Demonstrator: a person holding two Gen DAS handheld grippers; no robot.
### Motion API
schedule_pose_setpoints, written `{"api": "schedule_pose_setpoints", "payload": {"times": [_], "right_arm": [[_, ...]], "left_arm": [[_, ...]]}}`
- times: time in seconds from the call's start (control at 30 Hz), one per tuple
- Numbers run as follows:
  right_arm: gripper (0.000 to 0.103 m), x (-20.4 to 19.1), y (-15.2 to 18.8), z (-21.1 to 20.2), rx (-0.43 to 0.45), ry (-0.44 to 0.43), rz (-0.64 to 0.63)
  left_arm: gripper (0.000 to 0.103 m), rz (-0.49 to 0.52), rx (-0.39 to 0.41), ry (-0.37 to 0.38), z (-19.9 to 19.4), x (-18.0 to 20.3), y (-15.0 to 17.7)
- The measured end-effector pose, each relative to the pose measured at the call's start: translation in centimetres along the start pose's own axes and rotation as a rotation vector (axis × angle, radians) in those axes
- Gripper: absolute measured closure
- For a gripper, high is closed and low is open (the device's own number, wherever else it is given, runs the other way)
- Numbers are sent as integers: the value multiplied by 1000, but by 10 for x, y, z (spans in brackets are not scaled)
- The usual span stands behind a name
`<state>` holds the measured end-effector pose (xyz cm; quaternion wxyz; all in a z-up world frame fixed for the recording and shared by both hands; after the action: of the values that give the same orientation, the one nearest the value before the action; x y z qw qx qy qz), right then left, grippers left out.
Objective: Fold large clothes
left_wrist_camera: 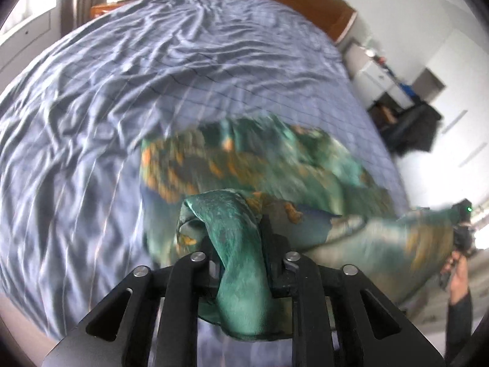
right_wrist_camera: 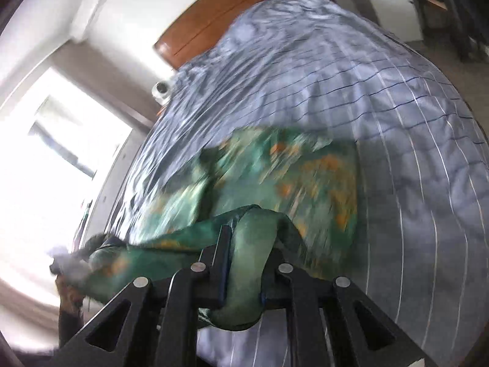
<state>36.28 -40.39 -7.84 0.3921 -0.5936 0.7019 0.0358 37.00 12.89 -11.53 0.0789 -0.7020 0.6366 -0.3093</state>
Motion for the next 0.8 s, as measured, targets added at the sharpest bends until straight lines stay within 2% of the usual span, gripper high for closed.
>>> {"api": "schedule_pose_setpoints", "payload": {"times": [0.03, 0.1, 0.17, 0.23, 0.27, 0.33, 0.4, 0.43, 0.47, 0.53, 0.6, 0.67, 0.7, 0.73, 0.8], "right_arm": [[89, 10, -10, 18, -3, -3, 42], [87, 29, -23, 43, 8, -1, 114], [83, 53, -30, 72, 6, -14, 214], [74, 71, -26, 93, -20, -18, 308], [68, 75, -22, 96, -13, -47, 347], [31, 79, -25, 89, 46, -163, 435], [13, 81, -34, 77, 95, -218, 463], [12, 82, -41, 66, 127, -205, 449], [12, 80, -45, 59, 146, -190, 426], [12, 73, -52, 48, 160, -151, 353], [12, 63, -51, 46, 135, -87, 260], [12, 49, -42, 59, 64, 7, 105], [12, 42, -35, 69, 22, 48, 37], [12, 40, -31, 75, -7, 75, -9], [12, 37, -22, 95, -50, 151, -95]], "left_arm": [[72, 5, -8, -22, 12, 2, -8], [64, 8, -55, -41, 47, 4, -22], [52, -8, -105, -48, 66, 4, -24], [50, -39, -126, -28, 69, 1, -24], [45, -64, -124, 4, 64, 0, -26], [36, -124, -109, 104, 50, -7, -32], [23, -149, -76, 126, 37, -17, -34], [8, -146, -45, 95, 32, -21, -37], [4, -136, -1, 54, 25, -28, -38], [4, -97, 24, 25, 18, -36, -34], [4, -45, 9, 67, 19, -34, -22], [4, 47, -23, 108, 25, -24, -4], [4, 92, -48, 100, 33, -18, 3], [4, 134, -70, 69, 43, -12, 6], [5, 207, -86, -45, 69, -3, 6]]}}
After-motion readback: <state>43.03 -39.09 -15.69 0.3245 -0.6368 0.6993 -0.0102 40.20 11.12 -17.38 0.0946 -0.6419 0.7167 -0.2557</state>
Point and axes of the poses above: each gripper's, at about its wrist camera, not at the fingertips, and z roughly the way its jaws point, x to its right, y to its underside, the point moved 7 cm from there along z, roughly the way its jaws point, and after that the axes turned 1 degree about x, right-handed, at the moved point
